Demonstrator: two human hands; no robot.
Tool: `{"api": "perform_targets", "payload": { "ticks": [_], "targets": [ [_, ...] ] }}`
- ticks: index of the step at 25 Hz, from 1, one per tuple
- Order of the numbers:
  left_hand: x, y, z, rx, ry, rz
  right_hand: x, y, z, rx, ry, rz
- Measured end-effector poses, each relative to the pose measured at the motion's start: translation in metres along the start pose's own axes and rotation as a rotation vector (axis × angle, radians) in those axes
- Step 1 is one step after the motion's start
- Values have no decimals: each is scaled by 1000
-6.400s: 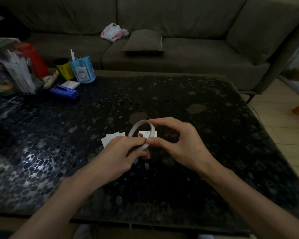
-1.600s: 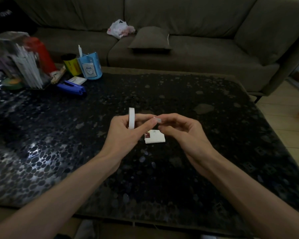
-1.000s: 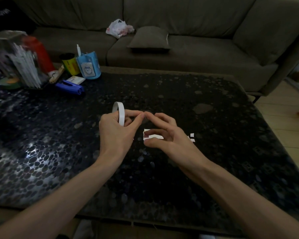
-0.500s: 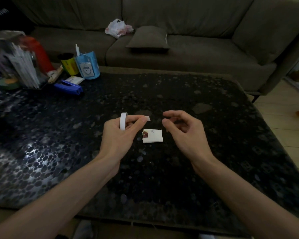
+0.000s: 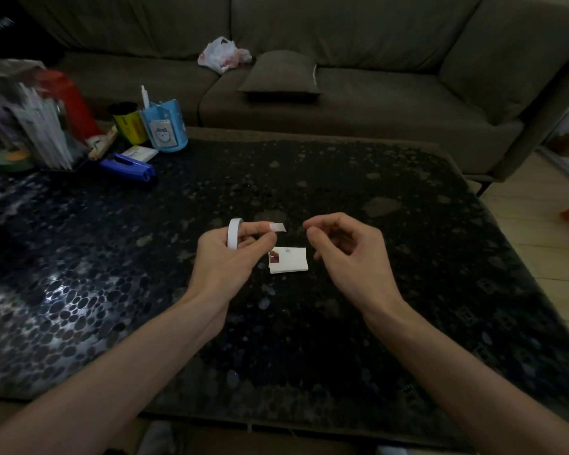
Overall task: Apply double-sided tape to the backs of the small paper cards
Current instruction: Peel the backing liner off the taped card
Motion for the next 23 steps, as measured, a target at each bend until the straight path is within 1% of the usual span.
{"api": "perform_targets", "payload": {
  "ticks": [4,8,14,18,21,23],
  "targets": [
    [-1,4,-1,40,3,37,-2,-1,8,-59,-84,-8],
    [-4,8,-3,4,16,61,-5,2,15,-144,-169,34],
    [-3,6,-3,17,34,50,-6,4,17,-138,-192,59],
    [-1,11,0,69,26,129,-9,5,20,-165,-209,66],
    [-5,17,-3,120,82,207,-8,3,18,-256,-186,37],
    [-7,19,-6,128,122,230,-7,0,16,-279,-157,5]
  ]
}}
Point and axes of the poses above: each hand's wrist, its own x-axis towards the middle knuckle, its own y-axis out of the palm, z = x × y, the point moved 7 cm from there along x, towards the middle knuckle, and after that the axes turned 3 degrees about -x, right-handed, at the moved point
